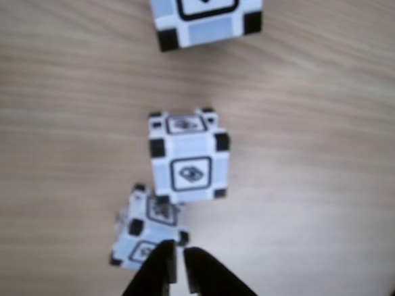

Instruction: Stack cubes from left to right.

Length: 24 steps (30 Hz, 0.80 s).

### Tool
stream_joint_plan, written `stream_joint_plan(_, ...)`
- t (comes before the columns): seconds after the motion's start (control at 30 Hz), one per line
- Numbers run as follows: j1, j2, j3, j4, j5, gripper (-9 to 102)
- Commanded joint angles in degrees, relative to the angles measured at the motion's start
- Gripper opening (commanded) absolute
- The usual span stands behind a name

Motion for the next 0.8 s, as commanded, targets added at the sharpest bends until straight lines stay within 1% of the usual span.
stream_joint_plan(0.0, 0.4, 2.4, -0.5, 0.4, 0.2, 0)
stream_joint_plan(0.47, -1.3, 1.7, -0.5, -0.1, 3.5, 0)
stream_joint_plan(0.77, -8.7, 1.4, -0.5, 0.4, 5.6, 0)
